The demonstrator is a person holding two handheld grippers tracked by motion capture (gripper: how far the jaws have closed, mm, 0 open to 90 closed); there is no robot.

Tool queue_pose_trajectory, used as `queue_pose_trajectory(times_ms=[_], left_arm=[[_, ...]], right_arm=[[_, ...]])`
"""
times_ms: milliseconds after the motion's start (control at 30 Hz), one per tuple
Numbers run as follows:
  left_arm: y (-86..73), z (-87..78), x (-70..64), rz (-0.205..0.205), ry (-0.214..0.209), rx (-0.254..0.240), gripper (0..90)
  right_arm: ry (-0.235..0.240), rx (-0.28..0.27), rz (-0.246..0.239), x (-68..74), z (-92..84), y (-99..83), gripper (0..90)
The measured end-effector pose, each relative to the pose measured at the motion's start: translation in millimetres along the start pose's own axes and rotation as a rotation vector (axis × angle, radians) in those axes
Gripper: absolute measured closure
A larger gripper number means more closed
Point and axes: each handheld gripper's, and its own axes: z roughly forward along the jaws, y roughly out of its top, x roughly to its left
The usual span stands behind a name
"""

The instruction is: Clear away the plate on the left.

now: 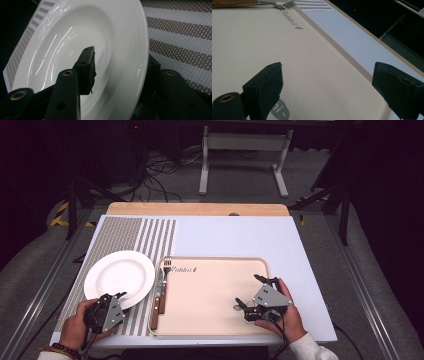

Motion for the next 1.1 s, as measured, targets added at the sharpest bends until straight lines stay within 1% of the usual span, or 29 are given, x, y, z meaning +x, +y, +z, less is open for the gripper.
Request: queue_pose_trajectory(times_ms=[33, 100, 133, 167, 200, 233, 267, 300, 333, 367, 400, 433, 467, 500, 533, 600, 633, 667, 800, 833, 867, 900, 1100], left_arm=[[1.1, -0.1, -1.4, 0.01, 0.003, 0.007, 58.0], [3.0, -0.6, -5.8, 0.036, 0.025, 0.027, 62.9], [3.0, -0.6, -5.8, 0.036, 0.025, 0.027, 66.8], [4.5, 0.2, -8.9, 0.058, 0.045, 0.048, 71.3], [5.5, 1.6, -11.5, 0.087, 0.078, 0.07, 71.3], [6.0, 2.3, -12.5, 0.095, 0.086, 0.076, 72.8], [6.7, 2.6, -12.8, 0.112, 0.096, 0.091, 73.7], [6.9, 2.7, -13.4, 0.119, 0.104, 0.1, 74.7], [7.3, 3.3, -14.0, 0.137, 0.115, 0.108, 75.3], [8.0, 4.0, -16.1, 0.171, 0.144, 0.123, 76.2], [8.7, 4.3, -17.4, 0.196, 0.166, 0.136, 77.6], [8.7, 4.3, -17.4, 0.196, 0.166, 0.136, 78.9], [10.0, 4.5, -18.8, 0.235, 0.202, 0.148, 78.9], [11.0, 4.6, -18.9, 0.242, 0.21, 0.151, 80.3], [11.5, 4.6, -19.4, 0.234, 0.212, 0.156, 80.6], [12.5, 5.6, -20.6, 0.261, 0.219, 0.169, 81.0], [13.4, 6.6, -22.4, 0.284, 0.225, 0.183, 81.3], [14.1, 7.0, -22.9, 0.291, 0.232, 0.183, 81.7], [15.5, 7.2, -21.9, 0.284, 0.235, 0.175, 82.5], [15.5, 6.0, -20.3, 0.266, 0.24, 0.165, 82.5], [15.5, 6.0, -20.3, 0.266, 0.24, 0.165, 82.6], [15.2, 5.6, -19.8, 0.256, 0.239, 0.157, 82.6], [17.8, 6.8, -19.0, 0.251, 0.24, 0.164, 82.6]], right_arm=[[0.0, 0.002, -0.005, 0.4, 0.1, 0.0, 11.1], [0.007, 0.002, -0.005, 1.2, 0.0, -0.1, 11.2], [0.009, 0.003, -0.008, 1.7, -0.1, -0.1, 11.2], [0.009, 0.004, -0.012, 2.0, -0.3, -0.1, 11.3], [0.009, 0.004, -0.012, 2.0, -0.3, -0.1, 11.3], [0.004, 0.0, -0.012, 2.5, -0.7, 0.0, 11.7], [-0.006, -0.016, -0.019, 3.0, -2.2, 0.3, 12.3], [-0.017, -0.048, -0.034, 3.8, -5.3, 2.1, 12.7], [-0.023, -0.054, -0.038, 4.3, -6.3, 2.8, 12.8], [-0.027, -0.058, -0.044, 4.7, -7.0, 3.3, 12.8], [-0.027, -0.054, -0.047, 5.0, -6.8, 3.3, 12.8], [-0.027, -0.054, -0.047, 5.0, -6.8, 3.3, 12.8], [-0.026, -0.049, -0.046, 5.2, -6.2, 2.7, 12.8], [-0.026, -0.042, -0.051, 5.4, -5.3, 2.0, 12.8], [-0.024, -0.04, -0.052, 5.5, -4.9, 1.9, 12.8], [-0.025, -0.039, -0.054, 6.1, -4.6, 2.3, 12.8], [-0.023, -0.039, -0.056, 6.3, -4.6, 2.5, 12.8], [-0.02, -0.037, -0.057, 6.6, -4.4, 2.3, 12.8], [-0.019, -0.024, -0.053, 6.1, -3.9, 1.2, 12.8], [-0.018, -0.021, -0.051, 6.1, -3.8, 1.0, 12.7], [-0.018, -0.02, -0.051, 6.2, -3.8, 0.9, 12.7], [-0.016, -0.019, -0.052, 6.4, -3.8, 0.8, 12.8], [-0.016, -0.017, -0.053, 6.0, -3.2, 0.7, 12.7]])
